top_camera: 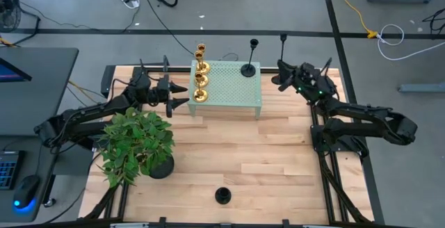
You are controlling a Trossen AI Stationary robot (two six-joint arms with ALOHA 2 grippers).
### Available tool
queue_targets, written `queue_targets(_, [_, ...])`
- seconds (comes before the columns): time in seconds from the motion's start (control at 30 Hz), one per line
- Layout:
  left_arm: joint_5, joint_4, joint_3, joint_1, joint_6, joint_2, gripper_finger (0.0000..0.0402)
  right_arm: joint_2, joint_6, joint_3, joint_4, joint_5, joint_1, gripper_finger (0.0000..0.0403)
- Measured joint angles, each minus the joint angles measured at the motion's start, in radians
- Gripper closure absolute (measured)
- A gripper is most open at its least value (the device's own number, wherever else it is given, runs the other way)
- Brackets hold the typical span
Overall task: Pick & Place candle stick holders
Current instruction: Put the top black candle holder on the shelf
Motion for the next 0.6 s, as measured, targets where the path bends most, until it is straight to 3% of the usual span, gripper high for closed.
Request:
queue_targets(0.2, [0.0, 0.0, 0.0, 0.0, 0.0, 0.0, 0.017, 0.058, -0.06, 0.0, 0.163, -0.183, 0.003, 0.0399])
queue_targets(0.33, [0.0, 0.0, 0.0, 0.0, 0.001, 0.0, 0.017, 0.123, -0.119, 0.0, 0.27, -0.222, 0.014, 0.0399])
queue_targets(0.6, [0.0, 0.0, 0.0, 0.0, 0.001, 0.0, 0.017, 0.336, -0.138, 0.0, 0.612, -0.394, 0.015, 0.0401])
